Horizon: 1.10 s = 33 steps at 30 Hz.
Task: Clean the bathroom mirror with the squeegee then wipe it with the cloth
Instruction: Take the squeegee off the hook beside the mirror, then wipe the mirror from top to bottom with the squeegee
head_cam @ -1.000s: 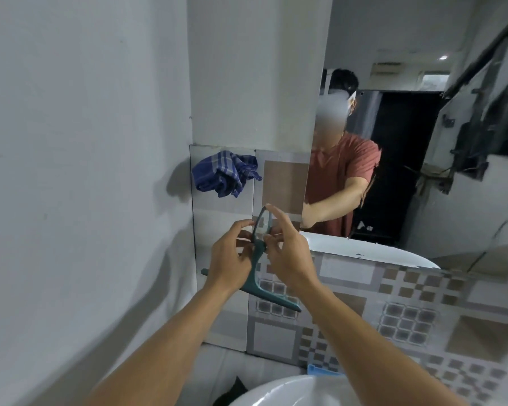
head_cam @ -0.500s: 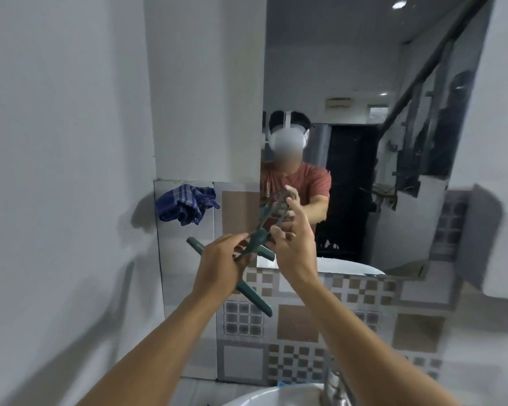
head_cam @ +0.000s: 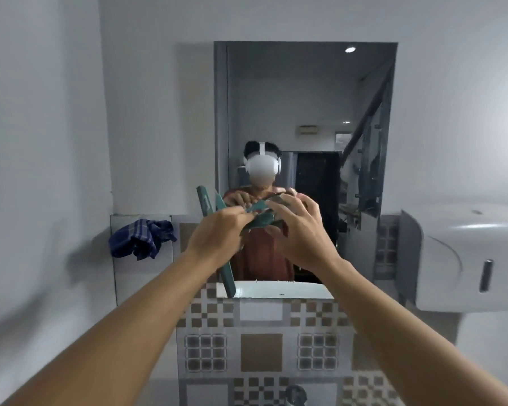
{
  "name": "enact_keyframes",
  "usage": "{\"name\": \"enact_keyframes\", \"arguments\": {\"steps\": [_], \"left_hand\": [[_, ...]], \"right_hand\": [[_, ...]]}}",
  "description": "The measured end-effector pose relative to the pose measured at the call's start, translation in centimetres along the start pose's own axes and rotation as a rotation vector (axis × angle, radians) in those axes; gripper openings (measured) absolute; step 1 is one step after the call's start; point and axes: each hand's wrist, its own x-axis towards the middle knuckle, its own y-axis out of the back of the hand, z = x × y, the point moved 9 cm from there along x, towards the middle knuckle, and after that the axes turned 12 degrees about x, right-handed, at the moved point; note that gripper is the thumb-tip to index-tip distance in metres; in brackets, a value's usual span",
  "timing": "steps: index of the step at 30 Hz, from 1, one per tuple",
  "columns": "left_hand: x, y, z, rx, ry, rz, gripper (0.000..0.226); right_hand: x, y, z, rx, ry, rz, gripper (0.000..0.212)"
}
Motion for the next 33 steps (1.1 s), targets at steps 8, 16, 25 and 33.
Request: {"name": "enact_keyframes", "arguments": {"steps": [8, 16, 25, 33], "left_hand": [[5.1, 3.4, 0.6, 0.071, 0.039, 0.238, 0.042], [-0.9, -2.4, 0.6, -0.012, 0.186, 0.215, 0.006], [3.2, -5.2, -1.9, 0.217, 0.282, 0.143, 0.060], [5.3, -6.8, -2.8, 0.243, 0.263, 0.050, 0.085]], "right_hand": [[5.4, 5.8, -0.4, -0.314, 0.195, 0.047, 0.044], [11.5, 9.0, -1.7, -0.310, 0.303, 0.083, 0.043], [19.3, 10.8, -3.1, -0.329, 0.313, 0.125, 0.034], [22.4, 10.4, -3.7, -0.387, 0.337, 0.054, 0.034]]}}
